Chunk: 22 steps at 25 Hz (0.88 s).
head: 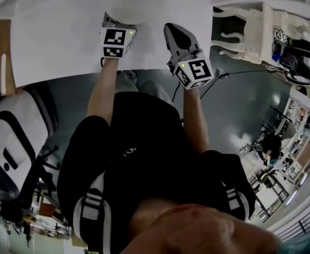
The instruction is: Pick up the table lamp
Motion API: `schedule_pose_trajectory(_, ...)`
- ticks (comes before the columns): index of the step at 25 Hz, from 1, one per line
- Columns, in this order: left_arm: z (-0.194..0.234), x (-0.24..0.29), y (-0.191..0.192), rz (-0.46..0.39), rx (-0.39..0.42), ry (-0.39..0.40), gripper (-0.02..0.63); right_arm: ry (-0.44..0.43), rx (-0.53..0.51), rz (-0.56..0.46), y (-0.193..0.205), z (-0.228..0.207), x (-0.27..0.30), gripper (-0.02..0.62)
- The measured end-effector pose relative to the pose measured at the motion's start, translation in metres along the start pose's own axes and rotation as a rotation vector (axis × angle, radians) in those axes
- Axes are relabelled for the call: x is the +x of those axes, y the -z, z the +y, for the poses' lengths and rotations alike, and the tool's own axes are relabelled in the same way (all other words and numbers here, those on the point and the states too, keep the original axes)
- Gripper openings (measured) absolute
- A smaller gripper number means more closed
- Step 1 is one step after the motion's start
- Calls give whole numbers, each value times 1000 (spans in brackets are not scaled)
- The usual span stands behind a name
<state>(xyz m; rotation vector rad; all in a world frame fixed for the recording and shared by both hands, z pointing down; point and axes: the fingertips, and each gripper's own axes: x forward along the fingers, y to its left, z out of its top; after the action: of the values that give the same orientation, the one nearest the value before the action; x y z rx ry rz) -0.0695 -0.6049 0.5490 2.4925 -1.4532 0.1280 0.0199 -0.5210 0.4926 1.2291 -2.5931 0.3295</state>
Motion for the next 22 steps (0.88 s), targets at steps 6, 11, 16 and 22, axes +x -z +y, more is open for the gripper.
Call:
schedule_pose_trajectory(6, -7, -7, -26, -35, 16, -7, 170, -3, -1, 4, 0, 1, -7, 18)
schedule_pose_trajectory(11, -10, -16, -51, -83, 23, -3, 166, -5, 2, -8, -2, 1, -9, 18)
schedule_pose_trajectory(16, -15, -33, -88, -126, 31, -6, 166, -5, 8, -41, -13, 3, -14, 18)
schedule_pose_trajectory(22, -27, -66, -137, -176, 45, -19, 166, -6, 19, -123, -42, 9, -19, 18)
